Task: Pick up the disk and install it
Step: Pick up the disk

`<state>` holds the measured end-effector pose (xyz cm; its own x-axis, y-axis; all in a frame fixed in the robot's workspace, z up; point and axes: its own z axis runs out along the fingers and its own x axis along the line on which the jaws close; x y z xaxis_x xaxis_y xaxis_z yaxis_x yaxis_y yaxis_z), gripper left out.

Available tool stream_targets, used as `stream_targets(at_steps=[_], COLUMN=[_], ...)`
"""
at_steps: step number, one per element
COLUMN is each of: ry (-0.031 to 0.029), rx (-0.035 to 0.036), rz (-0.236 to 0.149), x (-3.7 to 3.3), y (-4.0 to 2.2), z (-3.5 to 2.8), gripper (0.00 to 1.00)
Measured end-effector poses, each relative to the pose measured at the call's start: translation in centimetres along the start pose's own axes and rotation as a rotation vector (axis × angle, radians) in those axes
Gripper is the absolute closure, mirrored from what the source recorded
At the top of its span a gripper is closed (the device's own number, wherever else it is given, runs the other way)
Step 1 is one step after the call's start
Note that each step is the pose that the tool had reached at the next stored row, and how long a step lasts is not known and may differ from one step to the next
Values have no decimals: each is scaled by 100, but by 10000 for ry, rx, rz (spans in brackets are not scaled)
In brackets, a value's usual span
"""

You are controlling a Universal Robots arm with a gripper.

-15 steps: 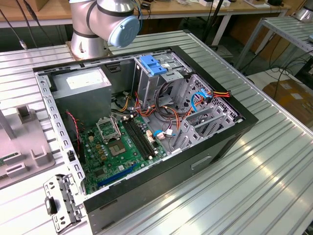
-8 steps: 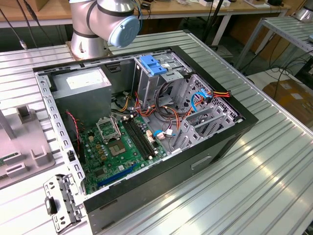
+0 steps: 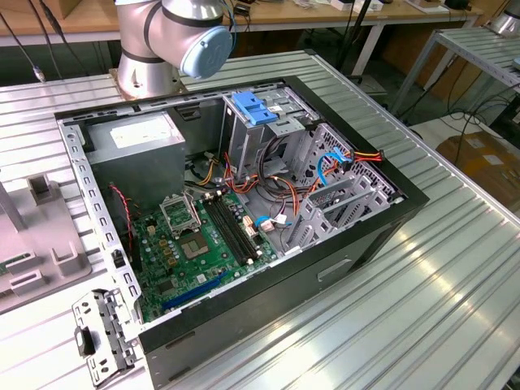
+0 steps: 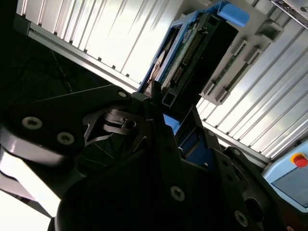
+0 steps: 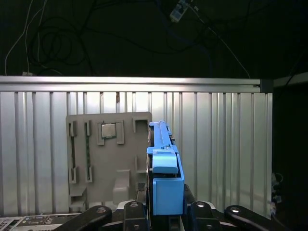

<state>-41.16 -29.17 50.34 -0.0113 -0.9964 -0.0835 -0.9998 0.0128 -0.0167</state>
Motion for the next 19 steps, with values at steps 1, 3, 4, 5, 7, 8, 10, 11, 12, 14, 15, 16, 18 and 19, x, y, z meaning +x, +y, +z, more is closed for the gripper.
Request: stream_targets(at_steps=[1, 3, 4, 5, 7, 8, 10, 11, 12, 14, 15, 16, 18, 19], ry=[0, 0, 0, 0, 0, 0, 0, 0, 0, 0, 0, 0, 0, 0], rx=[1, 1, 2, 1, 1, 2, 2, 1, 1, 1, 2, 1, 1, 1], rz=[0, 0, 0, 0, 0, 0, 0, 0, 0, 0, 0, 0, 0, 0], x=[0, 0, 0, 0, 0, 0, -1, -1, -1, -1, -1, -1, -2, -2], y=[-7, -31, -38, -45, -63, -81, -104, -112, -124, -142, -151, -166, -193, -203], z=[1, 1, 1, 1, 2, 2, 3, 3, 3, 3, 3, 3, 4, 4], gripper=[63, 63, 63, 63, 63, 63, 63, 63, 63, 63, 63, 63, 63, 63])
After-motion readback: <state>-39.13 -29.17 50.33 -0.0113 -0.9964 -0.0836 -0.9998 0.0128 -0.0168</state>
